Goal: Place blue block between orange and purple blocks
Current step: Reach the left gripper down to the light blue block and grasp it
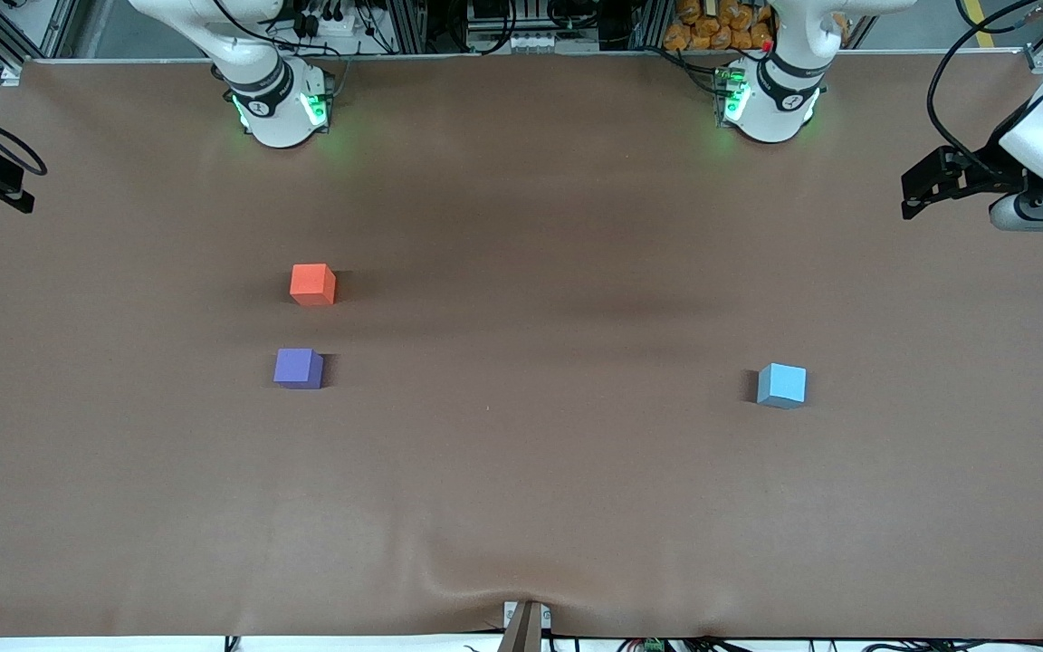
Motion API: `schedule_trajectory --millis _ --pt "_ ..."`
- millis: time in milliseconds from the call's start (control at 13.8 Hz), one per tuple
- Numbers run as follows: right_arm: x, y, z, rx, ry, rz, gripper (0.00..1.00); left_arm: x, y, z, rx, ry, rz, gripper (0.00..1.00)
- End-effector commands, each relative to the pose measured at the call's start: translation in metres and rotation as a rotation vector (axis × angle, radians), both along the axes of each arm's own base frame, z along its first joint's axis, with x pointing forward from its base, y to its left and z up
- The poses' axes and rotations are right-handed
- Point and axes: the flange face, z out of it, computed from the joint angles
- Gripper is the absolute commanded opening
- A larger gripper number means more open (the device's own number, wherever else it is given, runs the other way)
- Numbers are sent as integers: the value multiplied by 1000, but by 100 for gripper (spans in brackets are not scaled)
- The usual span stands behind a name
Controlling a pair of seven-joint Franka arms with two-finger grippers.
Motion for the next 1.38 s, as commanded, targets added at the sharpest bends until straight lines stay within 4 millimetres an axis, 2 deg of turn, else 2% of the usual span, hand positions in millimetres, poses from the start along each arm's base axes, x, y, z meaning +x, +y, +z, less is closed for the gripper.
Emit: schedule_trajectory --millis 0,73,145,291,363,436,581,654,944,1017,1090,1308 --pt "-7 2 5 0 -12 3 100 1 1 6 -20 8 -14 100" --pt "-7 2 4 0 -10 3 100 1 -5 5 -17 9 -14 100" --pt "-6 2 4 0 -10 5 100 7 -15 -8 -13 32 -25 100" --pt "-6 3 4 0 -10 5 100 21 -62 -51 12 104 -50 100" --pt "-7 2 4 0 -10 3 100 30 -76 -76 29 143 18 100" --pt "-7 2 4 0 -10 3 100 39 -88 -102 42 172 59 100" --pt "-7 2 4 1 -9 3 100 60 -98 -152 46 191 65 100" --pt "-7 1 4 1 -9 2 100 68 -96 -184 49 209 67 100" --pt "-7 0 4 1 -7 0 100 88 -82 -276 106 166 -7 100" --pt "-7 0 4 1 -7 0 100 92 -76 -294 107 164 -9 100" --pt "-7 0 4 2 -7 0 100 98 -57 -314 100 161 5 100" --pt "-7 -1 4 2 -7 -3 100 90 -33 -364 59 96 -54 100"
